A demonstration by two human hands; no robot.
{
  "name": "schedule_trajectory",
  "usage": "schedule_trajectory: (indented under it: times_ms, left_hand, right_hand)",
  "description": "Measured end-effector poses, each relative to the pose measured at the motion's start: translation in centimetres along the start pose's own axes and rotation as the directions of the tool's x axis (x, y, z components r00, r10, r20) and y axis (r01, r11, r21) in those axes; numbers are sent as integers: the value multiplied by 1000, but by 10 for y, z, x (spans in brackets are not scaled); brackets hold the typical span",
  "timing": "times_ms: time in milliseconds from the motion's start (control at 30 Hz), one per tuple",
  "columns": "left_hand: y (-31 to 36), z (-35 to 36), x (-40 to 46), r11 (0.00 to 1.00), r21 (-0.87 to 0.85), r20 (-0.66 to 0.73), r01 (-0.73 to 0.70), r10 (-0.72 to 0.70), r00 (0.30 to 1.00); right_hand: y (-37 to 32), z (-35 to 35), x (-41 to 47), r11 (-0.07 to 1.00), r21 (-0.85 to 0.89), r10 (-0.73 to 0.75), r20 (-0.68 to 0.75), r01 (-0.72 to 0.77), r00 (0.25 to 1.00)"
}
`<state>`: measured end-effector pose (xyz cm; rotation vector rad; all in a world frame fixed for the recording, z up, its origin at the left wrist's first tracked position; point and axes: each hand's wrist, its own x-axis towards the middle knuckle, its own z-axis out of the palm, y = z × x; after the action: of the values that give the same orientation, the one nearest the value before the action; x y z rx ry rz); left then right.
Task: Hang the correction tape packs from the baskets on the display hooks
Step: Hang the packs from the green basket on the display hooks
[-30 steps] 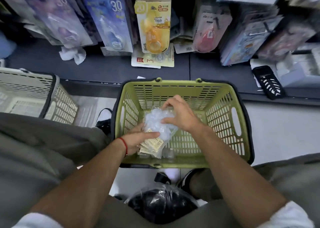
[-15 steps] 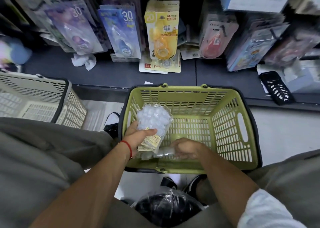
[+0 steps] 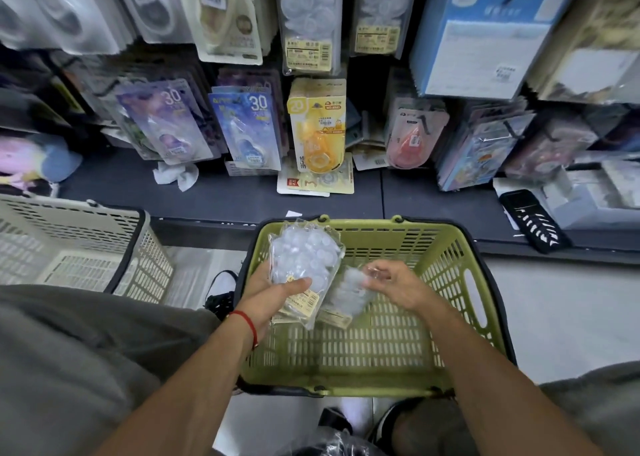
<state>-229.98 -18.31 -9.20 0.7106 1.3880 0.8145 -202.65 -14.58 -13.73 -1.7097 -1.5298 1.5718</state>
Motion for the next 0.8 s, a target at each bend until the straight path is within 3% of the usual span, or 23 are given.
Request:
schedule_trajectory:
  times_ms: [233, 333, 467, 533, 667, 800]
  left_hand:
    - [49, 33, -12, 974, -138, 121, -182, 199, 973]
    - [80, 54, -21, 953, -239, 170, -189, 233, 958]
    - [130, 73, -27, 928, -253, 222, -272, 330, 918]
    - [158, 76, -29, 908, -299, 199, -294, 361, 911]
    - [217, 77, -31, 864, -318, 152, -392, 454, 878]
    - [265, 69, -31, 820, -255, 120, -513, 553, 825]
  right_hand:
    - [-109, -98, -44, 985, 40, -166, -7, 166, 986]
    - [-157, -103, -52, 956, 36, -282, -175, 292, 943]
    - [-213, -107, -53, 892, -2, -399, -471, 452, 786]
    - [-236, -109, -57, 868, -9, -419, -549, 496, 723]
    - [-269, -108, -66, 832, 165, -395, -496, 530, 773]
    - [-291, -101, -66, 825, 85, -452, -494, 558, 743]
